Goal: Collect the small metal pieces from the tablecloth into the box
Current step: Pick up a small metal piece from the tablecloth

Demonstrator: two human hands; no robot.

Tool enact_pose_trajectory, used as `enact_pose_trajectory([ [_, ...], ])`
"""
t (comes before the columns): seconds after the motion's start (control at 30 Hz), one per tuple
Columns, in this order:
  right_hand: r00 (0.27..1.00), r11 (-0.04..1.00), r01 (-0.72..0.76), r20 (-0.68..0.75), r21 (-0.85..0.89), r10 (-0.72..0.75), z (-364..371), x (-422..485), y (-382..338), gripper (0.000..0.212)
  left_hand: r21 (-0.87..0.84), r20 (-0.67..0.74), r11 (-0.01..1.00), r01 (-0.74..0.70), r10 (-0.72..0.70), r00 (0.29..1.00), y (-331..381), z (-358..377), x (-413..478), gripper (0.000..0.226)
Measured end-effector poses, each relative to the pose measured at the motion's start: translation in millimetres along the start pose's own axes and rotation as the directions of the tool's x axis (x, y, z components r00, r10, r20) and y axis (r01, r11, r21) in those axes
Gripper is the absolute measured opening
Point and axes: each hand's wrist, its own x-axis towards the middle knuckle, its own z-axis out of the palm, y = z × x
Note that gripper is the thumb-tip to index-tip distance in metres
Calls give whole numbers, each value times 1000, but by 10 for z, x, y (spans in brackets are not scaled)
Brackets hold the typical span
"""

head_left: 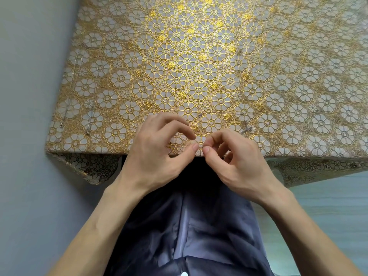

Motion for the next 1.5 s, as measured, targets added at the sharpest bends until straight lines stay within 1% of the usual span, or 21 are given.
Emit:
enact_pose_trajectory([
  [0.1,1000,999,29,-5,-44,-29,0,-3,7,5,42,-5,997,-58,58,998,22,7,-72,12],
  [0.2,999,997,40,-3,-66,-40,4,-3,20,4,52,9,995,-88,87,996,16,20,-101,14],
  [0.47,998,994,64,-9,-83,-65,19,-7,35,5,-11,16,1000,-21,21,1000,19,53,-105,14],
  [0.67,997,992,75,4,-103,-75,31,0,52,4,52,16,998,-42,41,999,13,74,-100,14],
  [0.87,998,996,60,9,-63,-60,27,2,29,2,85,9,992,-88,87,996,-11,112,-116,14],
  [1.03,999,999,-27,22,17,26,-11,17,-8,4,91,-24,987,-135,138,990,-16,150,-123,12],
  [1.27,991,987,-110,88,115,101,-74,54,-14,3,17,-60,994,-108,109,992,-1,164,-115,11],
  [1.37,989,981,-137,76,139,127,-78,51,-12,4,-33,-77,995,-96,94,993,-1,170,-115,10],
  [1.5,994,987,-103,40,122,99,-88,37,-33,5,-41,-87,992,-120,116,989,-4,157,-123,8],
])
